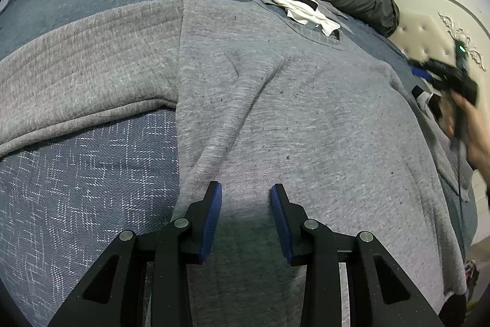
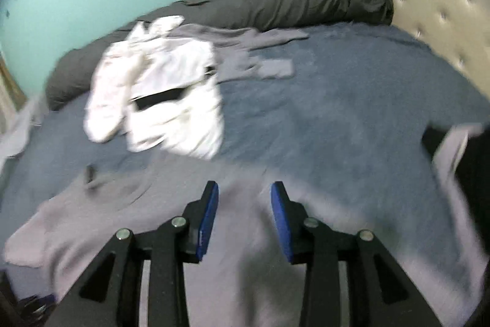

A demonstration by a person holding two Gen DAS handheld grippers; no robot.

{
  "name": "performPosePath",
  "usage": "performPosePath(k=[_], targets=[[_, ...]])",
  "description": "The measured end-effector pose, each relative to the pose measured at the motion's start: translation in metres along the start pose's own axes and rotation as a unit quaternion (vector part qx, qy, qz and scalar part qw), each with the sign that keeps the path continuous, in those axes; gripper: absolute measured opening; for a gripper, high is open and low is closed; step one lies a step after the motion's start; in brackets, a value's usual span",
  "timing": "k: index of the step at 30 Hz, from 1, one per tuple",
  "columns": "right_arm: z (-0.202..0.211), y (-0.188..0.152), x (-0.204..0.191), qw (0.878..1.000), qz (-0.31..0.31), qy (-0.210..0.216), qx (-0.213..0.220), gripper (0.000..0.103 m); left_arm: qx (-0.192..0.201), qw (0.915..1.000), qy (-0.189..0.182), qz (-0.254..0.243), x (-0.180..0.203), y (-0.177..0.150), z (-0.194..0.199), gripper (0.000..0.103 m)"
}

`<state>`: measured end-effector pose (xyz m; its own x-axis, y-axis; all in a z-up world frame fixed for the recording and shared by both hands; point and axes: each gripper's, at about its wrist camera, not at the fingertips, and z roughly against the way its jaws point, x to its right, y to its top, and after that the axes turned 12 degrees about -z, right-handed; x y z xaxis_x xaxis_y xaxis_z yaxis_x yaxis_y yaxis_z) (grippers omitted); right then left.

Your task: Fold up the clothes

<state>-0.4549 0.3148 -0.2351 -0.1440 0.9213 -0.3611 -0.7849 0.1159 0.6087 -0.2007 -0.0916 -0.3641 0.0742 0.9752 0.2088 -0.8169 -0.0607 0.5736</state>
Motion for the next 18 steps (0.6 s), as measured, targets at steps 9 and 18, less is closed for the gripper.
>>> performPosePath(k=[9, 18], targets=[[0.041, -0.135, -0.025, 0.993, -0.055, 0.081, -0.072, 0.043, 0.014, 0.9998, -0.006, 0.015, -0.005, 0.004, 0.016, 0.037], [0.045, -0.155, -0.029, 0.984, -0.065, 0.135, -0.096, 0.048, 0.061, 0.9962, 0.024, 0.058, -0.039, 0.033, 0.055, 0.048]])
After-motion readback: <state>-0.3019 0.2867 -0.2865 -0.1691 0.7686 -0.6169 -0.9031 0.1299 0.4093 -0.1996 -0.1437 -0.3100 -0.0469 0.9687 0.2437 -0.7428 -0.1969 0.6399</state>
